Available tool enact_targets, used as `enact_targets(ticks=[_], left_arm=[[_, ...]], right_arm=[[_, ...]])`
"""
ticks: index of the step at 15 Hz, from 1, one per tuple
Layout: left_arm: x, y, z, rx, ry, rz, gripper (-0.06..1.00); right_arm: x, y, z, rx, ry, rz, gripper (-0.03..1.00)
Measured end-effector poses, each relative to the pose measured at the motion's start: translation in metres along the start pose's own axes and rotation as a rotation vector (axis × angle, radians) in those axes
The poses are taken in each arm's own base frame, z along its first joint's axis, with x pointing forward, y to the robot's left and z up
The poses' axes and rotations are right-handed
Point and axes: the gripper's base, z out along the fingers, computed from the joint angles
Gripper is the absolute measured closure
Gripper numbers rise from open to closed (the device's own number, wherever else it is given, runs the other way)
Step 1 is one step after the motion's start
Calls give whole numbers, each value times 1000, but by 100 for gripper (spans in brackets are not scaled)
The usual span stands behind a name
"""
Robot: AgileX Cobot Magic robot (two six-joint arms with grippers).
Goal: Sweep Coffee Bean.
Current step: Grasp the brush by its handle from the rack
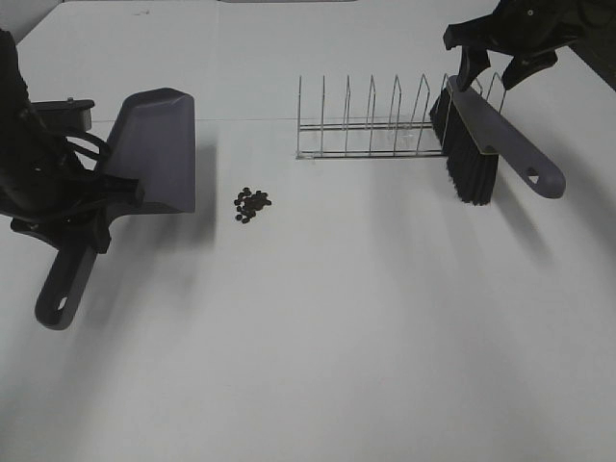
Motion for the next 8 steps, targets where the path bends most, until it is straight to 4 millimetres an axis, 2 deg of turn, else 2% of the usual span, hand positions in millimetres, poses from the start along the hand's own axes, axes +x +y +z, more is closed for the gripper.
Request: enact_targets(ticks=[4, 8], left_arm=[[0, 0, 0, 0, 0, 0, 62], [0, 0, 0, 1, -3, 0, 62]], right_arm=[[9, -3, 33, 20, 62, -9, 43], [14, -5, 57, 38, 81, -20, 44]])
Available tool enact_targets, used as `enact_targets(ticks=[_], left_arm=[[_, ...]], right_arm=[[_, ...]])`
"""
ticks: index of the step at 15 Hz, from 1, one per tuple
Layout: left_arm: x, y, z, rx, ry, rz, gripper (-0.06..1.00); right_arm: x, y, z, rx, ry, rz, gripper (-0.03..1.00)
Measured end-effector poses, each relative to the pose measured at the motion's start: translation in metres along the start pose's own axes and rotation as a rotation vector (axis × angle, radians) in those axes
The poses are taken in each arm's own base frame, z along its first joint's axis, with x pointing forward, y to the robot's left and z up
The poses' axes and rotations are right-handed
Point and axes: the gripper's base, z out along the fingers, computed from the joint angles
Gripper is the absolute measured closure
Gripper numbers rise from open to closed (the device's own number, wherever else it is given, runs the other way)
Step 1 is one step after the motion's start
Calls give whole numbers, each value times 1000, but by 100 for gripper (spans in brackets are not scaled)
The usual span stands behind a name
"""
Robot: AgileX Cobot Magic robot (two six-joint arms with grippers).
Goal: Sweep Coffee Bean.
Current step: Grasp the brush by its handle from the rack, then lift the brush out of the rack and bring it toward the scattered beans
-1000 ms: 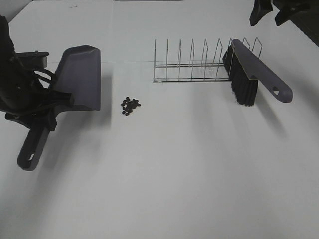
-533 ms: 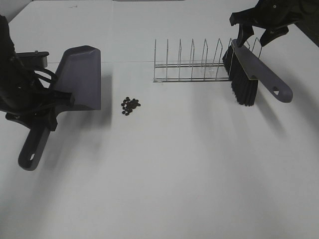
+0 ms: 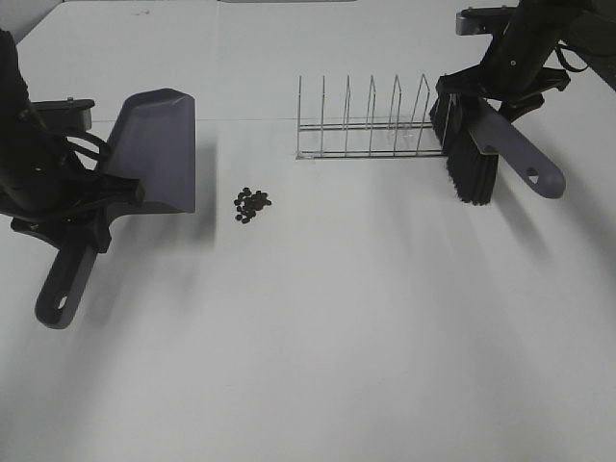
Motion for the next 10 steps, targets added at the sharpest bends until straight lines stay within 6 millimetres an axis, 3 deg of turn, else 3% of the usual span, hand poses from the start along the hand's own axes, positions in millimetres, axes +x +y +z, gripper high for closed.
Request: enact_targets(ticks=[2, 5, 10], left_arm=[[0, 0, 0, 0, 0, 2, 62], [0, 0, 0, 0, 0, 8, 62], [0, 0, 0, 0, -1, 8, 62]], right_arm=[[1, 0, 7, 3, 3, -2, 46], [1, 0, 10, 10, 5, -9, 70], [0, 0, 6, 11, -1, 18, 70]])
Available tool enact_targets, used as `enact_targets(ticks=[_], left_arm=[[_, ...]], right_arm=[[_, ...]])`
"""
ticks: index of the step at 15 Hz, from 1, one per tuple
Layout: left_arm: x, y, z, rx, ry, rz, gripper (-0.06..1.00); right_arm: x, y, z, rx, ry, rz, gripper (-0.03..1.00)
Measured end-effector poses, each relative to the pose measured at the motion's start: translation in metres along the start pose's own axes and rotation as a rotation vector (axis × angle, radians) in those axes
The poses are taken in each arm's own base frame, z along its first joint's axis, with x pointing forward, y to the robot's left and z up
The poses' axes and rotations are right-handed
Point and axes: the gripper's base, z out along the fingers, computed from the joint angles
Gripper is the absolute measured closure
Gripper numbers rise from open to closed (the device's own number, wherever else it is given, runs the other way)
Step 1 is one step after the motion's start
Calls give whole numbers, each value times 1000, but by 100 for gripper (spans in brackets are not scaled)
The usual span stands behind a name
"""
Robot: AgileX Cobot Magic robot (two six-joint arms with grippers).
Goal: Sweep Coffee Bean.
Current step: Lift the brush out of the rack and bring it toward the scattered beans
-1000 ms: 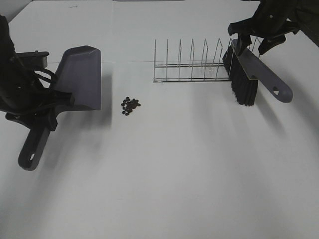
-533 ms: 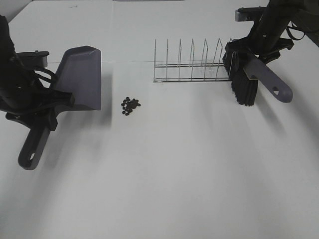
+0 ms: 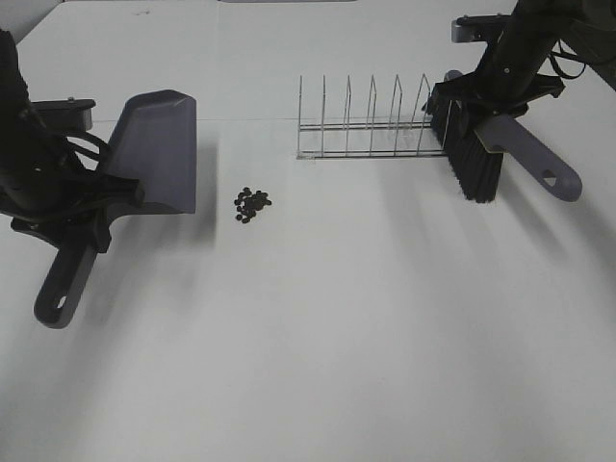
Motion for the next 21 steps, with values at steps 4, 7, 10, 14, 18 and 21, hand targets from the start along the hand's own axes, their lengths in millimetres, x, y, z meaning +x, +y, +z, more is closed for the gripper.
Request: enact_targets(ticks=[4, 7, 10, 14, 18, 21], left_arm=[[0, 0, 0, 0, 0, 3, 62], [0, 0, 0, -1, 0, 4, 62], [1, 1, 0, -6, 11, 7, 62], [9, 4, 4, -31, 59, 8, 62], [29, 10, 19, -51, 123, -7, 62], [32, 5, 22, -49, 118, 3, 62]], right_arm=[[-11, -3, -46, 17, -85, 31, 70], [-17, -6, -113, 27, -182, 81, 70], [-6, -6, -163, 26, -142, 104, 70], [-1, 20, -204, 21, -193, 47, 70], [27, 69, -217, -7, -138, -28, 70], [45, 102, -179, 42, -75, -52, 70]])
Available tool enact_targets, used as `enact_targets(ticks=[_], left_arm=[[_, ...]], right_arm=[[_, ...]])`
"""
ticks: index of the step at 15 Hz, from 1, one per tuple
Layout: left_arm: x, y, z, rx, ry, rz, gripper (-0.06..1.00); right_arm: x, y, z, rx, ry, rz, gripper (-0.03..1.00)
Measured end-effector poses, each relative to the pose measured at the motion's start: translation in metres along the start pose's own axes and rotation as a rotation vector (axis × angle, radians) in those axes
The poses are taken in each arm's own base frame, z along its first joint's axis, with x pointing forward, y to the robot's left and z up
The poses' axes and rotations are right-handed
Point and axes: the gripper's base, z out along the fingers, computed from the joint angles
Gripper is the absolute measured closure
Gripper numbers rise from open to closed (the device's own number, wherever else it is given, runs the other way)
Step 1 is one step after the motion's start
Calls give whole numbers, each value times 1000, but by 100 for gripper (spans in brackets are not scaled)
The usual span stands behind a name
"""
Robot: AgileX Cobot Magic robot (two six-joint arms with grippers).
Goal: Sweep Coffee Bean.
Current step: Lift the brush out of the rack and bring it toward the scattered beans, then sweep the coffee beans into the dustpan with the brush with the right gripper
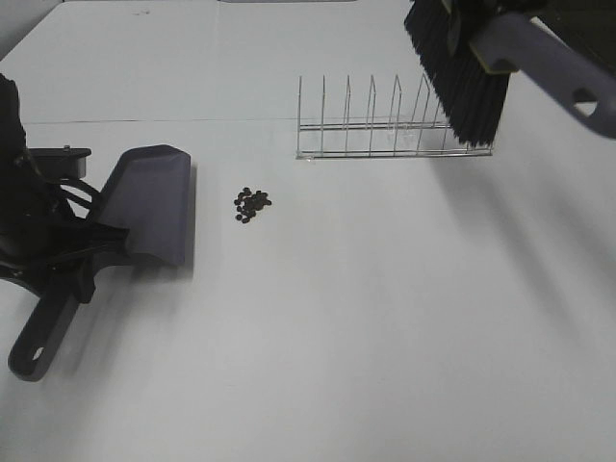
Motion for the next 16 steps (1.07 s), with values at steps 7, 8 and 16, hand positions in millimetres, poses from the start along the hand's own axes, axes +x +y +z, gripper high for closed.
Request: enact_targets(ticks=[7, 8, 16], left_arm=[[4, -18, 38, -16, 88, 36, 62], [5, -22, 39, -15, 88, 45, 62], [6, -29, 39, -7, 81, 56, 62]], right_arm=[[33, 62, 86, 47, 105, -136, 70], [38, 70, 100, 56, 131, -163, 70], [39, 179, 144, 69, 203, -354, 70]])
